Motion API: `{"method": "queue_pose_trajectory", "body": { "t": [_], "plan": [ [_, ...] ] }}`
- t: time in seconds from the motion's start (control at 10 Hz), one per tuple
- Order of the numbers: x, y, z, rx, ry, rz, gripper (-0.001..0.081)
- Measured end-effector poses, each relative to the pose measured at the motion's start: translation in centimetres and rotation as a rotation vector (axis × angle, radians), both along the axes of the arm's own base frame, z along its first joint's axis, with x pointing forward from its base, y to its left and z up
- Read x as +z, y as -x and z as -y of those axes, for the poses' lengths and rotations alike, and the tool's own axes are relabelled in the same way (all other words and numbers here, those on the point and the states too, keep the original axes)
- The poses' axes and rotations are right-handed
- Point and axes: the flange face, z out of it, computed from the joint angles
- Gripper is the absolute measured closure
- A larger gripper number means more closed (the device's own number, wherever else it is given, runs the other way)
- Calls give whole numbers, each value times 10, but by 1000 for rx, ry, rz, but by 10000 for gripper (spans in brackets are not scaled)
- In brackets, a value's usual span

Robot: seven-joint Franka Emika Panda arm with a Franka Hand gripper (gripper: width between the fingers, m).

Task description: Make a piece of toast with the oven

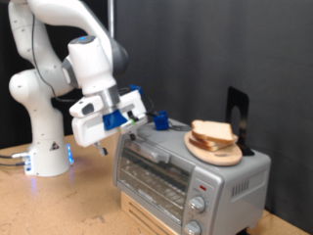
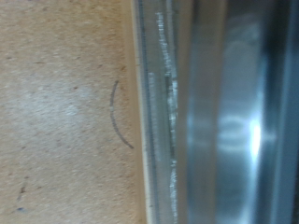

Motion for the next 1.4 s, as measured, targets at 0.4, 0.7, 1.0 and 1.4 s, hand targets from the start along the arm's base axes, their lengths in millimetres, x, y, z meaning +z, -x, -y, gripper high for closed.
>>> {"method": "queue_pose_trajectory", "body": {
  "t": [0.4,0.7,1.0,1.4],
  "plan": [
    [-29,7,52,-85,170,-32,3],
    [-50,5,80,-130,202,-26,3],
    [-55,4,88,-113,194,-26,3],
    [-58,4,93,-81,200,-15,3]
  ]
}}
